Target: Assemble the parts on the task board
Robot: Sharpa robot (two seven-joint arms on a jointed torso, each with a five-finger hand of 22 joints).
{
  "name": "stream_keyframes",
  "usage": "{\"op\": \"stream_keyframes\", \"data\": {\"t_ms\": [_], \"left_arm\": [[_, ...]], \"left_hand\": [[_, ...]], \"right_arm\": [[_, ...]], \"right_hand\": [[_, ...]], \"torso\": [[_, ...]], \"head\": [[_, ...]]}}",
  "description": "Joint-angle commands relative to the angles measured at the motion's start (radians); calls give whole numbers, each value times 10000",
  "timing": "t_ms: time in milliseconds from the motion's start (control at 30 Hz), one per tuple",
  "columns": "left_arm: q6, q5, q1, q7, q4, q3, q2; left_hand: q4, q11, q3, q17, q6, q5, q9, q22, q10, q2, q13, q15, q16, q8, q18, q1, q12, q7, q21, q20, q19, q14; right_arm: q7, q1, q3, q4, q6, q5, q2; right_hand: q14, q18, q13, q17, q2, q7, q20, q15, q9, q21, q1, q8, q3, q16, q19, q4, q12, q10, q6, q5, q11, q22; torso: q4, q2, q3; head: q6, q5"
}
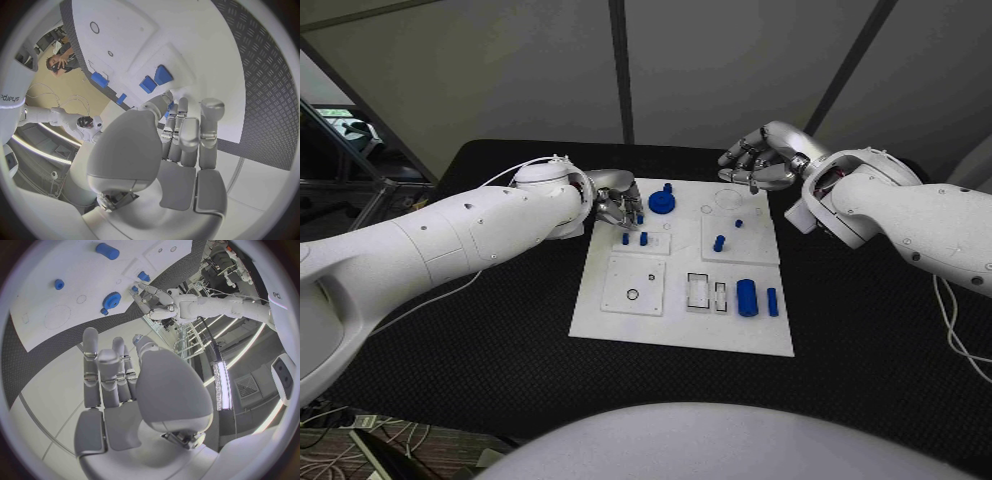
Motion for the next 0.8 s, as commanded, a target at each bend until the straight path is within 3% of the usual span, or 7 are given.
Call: {"op": "stream_keyframes", "data": {"t_ms": [33, 167, 400, 667, 733, 800], "left_arm": [[-140, 33, 13, -26, -5, 6, 4], [-199, 51, 13, -29, -32, 7, 7], [-355, 73, 13, -20, -72, 12, -25], [-411, 79, 15, 13, -5, 34, -195], [-440, 89, 18, 41, 66, 88, -306], [-512, 196, 25, 97, 150, 189, -444]], "left_hand": [[-39, -32, 16, 2, -195, -49, -60, 950, 104, -7, 25, -16, 41, -57, -713, 63, -66, 10, 56, 12, 12, 61], [-47, -57, 11, 0, -481, -59, -123, 950, 134, -15, 48, -36, 45, -64, -711, 60, -115, 2, 65, -2, 15, 67], [-57, -77, -44, -25, -1518, -61, -171, 943, 174, -38, 93, -55, 42, -93, -709, 47, -219, -22, 55, -23, 12, 66], [-56, -69, -56, -84, -1362, -60, -147, 923, 157, -45, 95, -52, 24, -60, -696, 42, -244, -12, -31, -23, -21, 41], [-52, -49, -66, -222, -1012, -58, -95, 888, 108, -39, 98, -37, -26, 34, -676, 34, -293, 0, -177, -17, -82, -25], [-46, -9, -71, -817, -697, -58, -42, 766, 3, -31, 96, -6, -249, 182, -600, 22, -374, 12, -690, 2, -303, -312]], "right_arm": [[51, 15, 7, 2, 15, 20, 9], [53, 15, 7, 1, 15, 20, 12], [54, 15, 7, -23, -1, 20, 7], [24, 15, 7, -93, 10, 19, -13], [-5, 15, 7, -135, 56, 11, -26], [-40, 15, 7, -184, 129, -81, -49]], "right_hand": [[-55, 76, -12, -12, -50, -27, 0, 2, -5, -56, 8, 32, 70, -35, -26, 7, -34, 61, 22, 58, 27, -12], [-55, 76, -12, -12, -50, -27, 0, 2, -5, -56, 8, 32, 70, -35, -26, 7, -34, 61, 22, 58, 27, -12], [-55, 77, -45, -25, -57, -27, -1, 1, -7, -79, 6, 32, 85, -64, -24, 5, -54, 64, 18, 63, 27, -30], [-73, 83, -176, -65, -79, -13, 4, 12, -14, -156, 14, 26, 132, -146, -45, 0, -209, -42, -10, 68, 44, -100], [-81, 88, -391, -81, -96, -9, 10, 23, -12, -220, 80, 38, 215, -206, -58, -35, -468, -142, -5, 59, 64, -153], [-77, 95, -673, -74, -115, 10, 7, 31, -3, -248, 245, 70, 339, -242, -47, -137, -826, -250, 57, -62, 75, -166]], "torso": [[2, 4, 2], [-5, 1, 2], [1, -2, -3], [0, -5, -2], [6, -7, -3], [17, -16, -7]], "head": [[2, -2], [2, -2], [2, -14], [2, -25], [2, -40], [2, -52]]}}
